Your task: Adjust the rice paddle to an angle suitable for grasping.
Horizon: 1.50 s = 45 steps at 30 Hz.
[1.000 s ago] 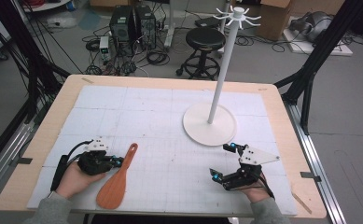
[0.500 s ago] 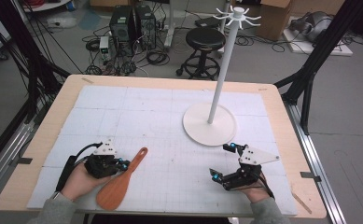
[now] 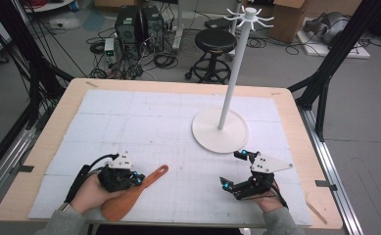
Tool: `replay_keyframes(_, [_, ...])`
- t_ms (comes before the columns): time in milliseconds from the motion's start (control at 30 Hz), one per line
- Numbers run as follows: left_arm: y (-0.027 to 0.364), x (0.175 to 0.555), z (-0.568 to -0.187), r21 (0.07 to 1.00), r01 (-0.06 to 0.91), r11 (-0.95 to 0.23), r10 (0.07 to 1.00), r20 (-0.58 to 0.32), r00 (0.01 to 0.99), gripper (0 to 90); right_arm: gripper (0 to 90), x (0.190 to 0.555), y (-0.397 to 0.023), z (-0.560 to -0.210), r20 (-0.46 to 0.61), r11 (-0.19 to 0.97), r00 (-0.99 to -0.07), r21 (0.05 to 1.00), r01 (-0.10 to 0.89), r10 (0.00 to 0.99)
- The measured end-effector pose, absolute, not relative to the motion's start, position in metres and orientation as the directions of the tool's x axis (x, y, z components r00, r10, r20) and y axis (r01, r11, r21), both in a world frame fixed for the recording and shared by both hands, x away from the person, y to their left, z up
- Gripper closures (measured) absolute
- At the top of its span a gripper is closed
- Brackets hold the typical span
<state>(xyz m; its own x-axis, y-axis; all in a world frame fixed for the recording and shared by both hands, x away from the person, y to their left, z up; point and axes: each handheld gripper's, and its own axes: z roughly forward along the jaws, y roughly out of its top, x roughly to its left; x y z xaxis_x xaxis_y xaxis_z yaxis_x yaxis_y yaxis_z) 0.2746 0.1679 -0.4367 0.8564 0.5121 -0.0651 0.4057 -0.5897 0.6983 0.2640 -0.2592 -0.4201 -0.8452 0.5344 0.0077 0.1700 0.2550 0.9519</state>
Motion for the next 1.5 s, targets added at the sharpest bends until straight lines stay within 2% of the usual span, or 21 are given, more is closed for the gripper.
replay_keyframes(567, [0.173, 0.274, -0.428, 0.730, 0.394, -0.558, 0.517, -0.066, 0.854, 89.4, 0.0, 0.264, -0.257, -0.421, 0.009, 0.270, -0.849, 0.946, 0.178, 0.529])
replay_keyframes(667, [0.172, 0.272, -0.424, 0.737, 0.393, -0.550, 0.515, -0.071, 0.854, 86.6, 0.0, 0.265, -0.257, -0.422, -0.002, 0.275, -0.849, 0.947, 0.168, 0.528])
replay_keyframes(900, [0.166, 0.269, -0.414, 0.755, 0.381, -0.534, 0.522, -0.059, 0.851, 69.6, 0.0, 0.264, -0.256, -0.422, 0.002, 0.277, -0.850, 0.945, 0.174, 0.527])
replay_keyframes(1033, [0.157, 0.267, -0.408, 0.762, 0.359, -0.539, 0.493, -0.059, 0.868, 53.3, 0.0, 0.264, -0.254, -0.423, 0.000, 0.291, -0.853, 0.940, 0.178, 0.521])
replay_keyframes(1100, [0.153, 0.264, -0.406, 0.773, 0.313, -0.553, 0.475, -0.017, 0.880, 43.5, 0.0, 0.264, -0.254, -0.423, -0.003, 0.293, -0.857, 0.940, 0.174, 0.515])
replay_keyframes(1167, [0.149, 0.261, -0.404, 0.777, 0.264, -0.572, 0.449, 0.028, 0.893, 39.0, 0.0, 0.264, -0.254, -0.423, -0.008, 0.294, -0.855, 0.941, 0.169, 0.518])
replay_keyframes(1267, [0.145, 0.259, -0.402, 0.760, 0.271, -0.591, 0.454, 0.035, 0.890, 24.6, 0.0, 0.264, -0.254, -0.423, -0.010, 0.293, -0.853, 0.941, 0.168, 0.521])
replay_keyframes(1500, [0.137, 0.266, -0.401, 0.718, 0.318, -0.619, 0.473, 0.019, 0.881, 21.8, 0.0, 0.262, -0.251, -0.424, -0.012, 0.307, -0.856, 0.936, 0.173, 0.518])
